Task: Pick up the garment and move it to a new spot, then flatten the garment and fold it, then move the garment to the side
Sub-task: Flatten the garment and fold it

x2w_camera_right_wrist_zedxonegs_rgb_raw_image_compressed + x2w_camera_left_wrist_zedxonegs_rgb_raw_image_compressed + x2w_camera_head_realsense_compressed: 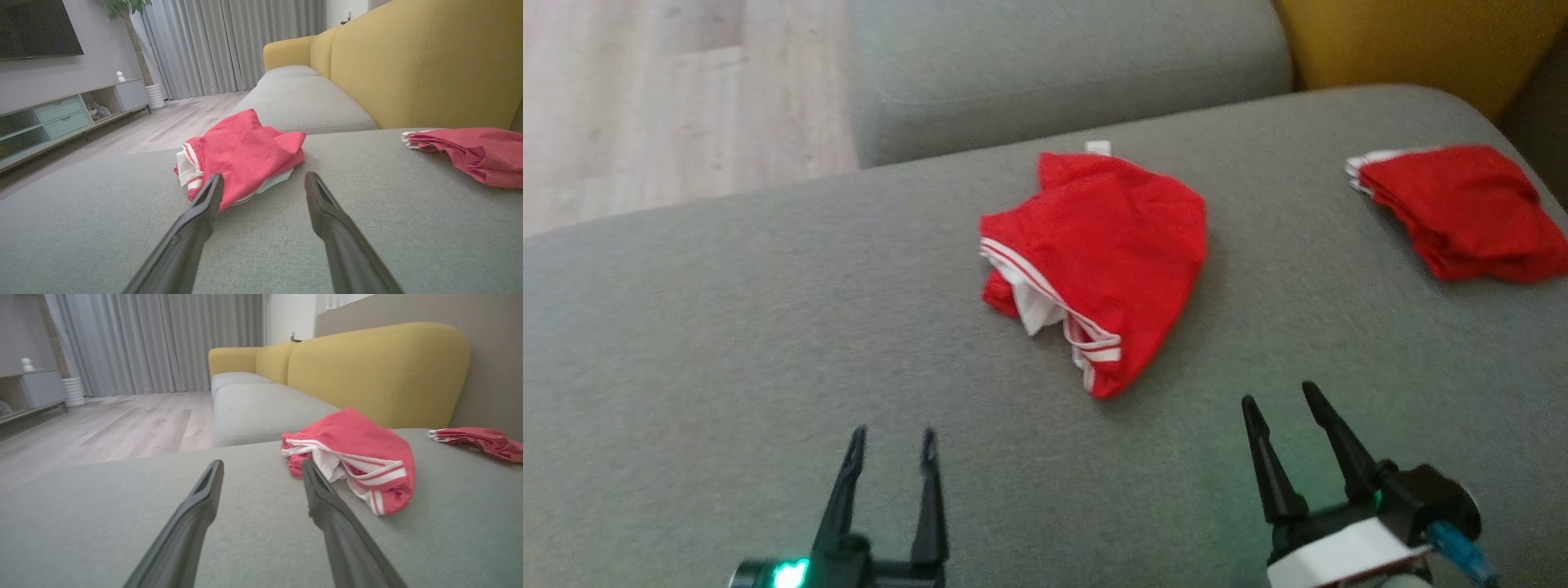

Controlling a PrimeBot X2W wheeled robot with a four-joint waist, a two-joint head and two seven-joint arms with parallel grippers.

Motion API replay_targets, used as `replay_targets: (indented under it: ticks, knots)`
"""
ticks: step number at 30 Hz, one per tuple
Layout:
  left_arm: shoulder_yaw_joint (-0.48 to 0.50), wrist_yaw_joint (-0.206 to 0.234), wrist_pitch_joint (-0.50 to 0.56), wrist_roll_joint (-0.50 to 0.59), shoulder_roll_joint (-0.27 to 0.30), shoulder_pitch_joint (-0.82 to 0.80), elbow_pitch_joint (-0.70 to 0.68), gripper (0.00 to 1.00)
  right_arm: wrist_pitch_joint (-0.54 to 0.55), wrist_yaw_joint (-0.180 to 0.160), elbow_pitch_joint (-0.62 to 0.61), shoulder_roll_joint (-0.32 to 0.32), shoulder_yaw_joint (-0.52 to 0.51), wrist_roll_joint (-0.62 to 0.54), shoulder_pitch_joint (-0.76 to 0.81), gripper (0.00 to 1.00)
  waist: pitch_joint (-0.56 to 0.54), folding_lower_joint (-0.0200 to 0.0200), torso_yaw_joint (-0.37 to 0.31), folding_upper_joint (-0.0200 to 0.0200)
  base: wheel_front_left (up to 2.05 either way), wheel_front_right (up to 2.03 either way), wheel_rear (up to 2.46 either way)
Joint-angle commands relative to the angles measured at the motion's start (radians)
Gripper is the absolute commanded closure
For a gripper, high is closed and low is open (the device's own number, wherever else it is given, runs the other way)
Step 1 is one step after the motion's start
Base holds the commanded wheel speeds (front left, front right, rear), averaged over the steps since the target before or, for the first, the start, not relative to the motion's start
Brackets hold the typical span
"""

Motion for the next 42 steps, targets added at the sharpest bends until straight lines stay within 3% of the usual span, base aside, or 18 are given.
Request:
replay_targets:
  ticks: [1, 8, 16, 23, 26, 27, 32, 42]
  knots:
    - [0.011, -0.008, -0.01, 0.013, -0.004, -0.068, -0.021, 0.0, -0.004, -0.001, -0.04, -0.016, 0.028, 0.003, -0.056, 0.0, 0.048, -0.0001, -0.053, -0.0001, 0.0, 0.0, 0.0]
    - [-0.09, -0.05, -0.01, 0.0, -0.004, -0.224, 0.104, 0.0, -0.004, -0.001, -0.06, -0.018, 0.034, 0.007, -0.102, 0.0, 0.122, -0.0001, -0.142, -0.0001, 0.0, 0.0, 0.0]
    - [-0.252, -0.103, -0.01, -0.068, -0.004, -0.429, 0.366, 0.0, -0.004, -0.001, -0.072, -0.013, 0.049, 0.014, -0.146, 0.0, 0.196, -0.0001, -0.219, -0.0001, 0.0, 0.0, 0.0]
    - [-0.308, -0.055, -0.006, -0.138, -0.004, -0.557, 0.521, 0.0, -0.004, -0.001, -0.075, -0.008, 0.054, 0.018, -0.166, 0.0, 0.234, -0.0001, -0.258, -0.0001, 0.0, 0.0, 0.0]
    - [-0.319, -0.01, -0.006, -0.157, -0.004, -0.605, 0.59, 0.0, -0.004, -0.001, -0.073, -0.006, 0.057, 0.018, -0.172, 0.0, 0.239, -0.0001, -0.271, -0.0001, 0.0, 0.0, 0.0]
    - [-0.319, 0.016, -0.007, -0.169, -0.004, -0.629, 0.616, 1.0, -0.004, -0.001, -0.07, -0.005, 0.058, 0.017, -0.174, 0.0, 0.236, -0.0001, -0.277, -0.0001, 0.0, 0.0, 0.0]
    - [-0.33, 0.002, -0.009, -0.191, -0.004, -0.664, 0.581, 1.0, -0.004, -0.001, -0.06, -0.002, 0.064, 0.017, -0.167, 0.0, 0.205, -0.0001, -0.291, -0.0001, 0.0, 0.0, 0.0]
    - [-0.321, -0.131, -0.009, -0.138, 0.019, -0.9, 0.448, 1.0, -0.004, -0.001, -0.054, 0.011, 0.092, 0.018, -0.141, 0.0, 0.11, -0.0001, -0.321, -0.0001, 0.0, 0.0, 0.0]
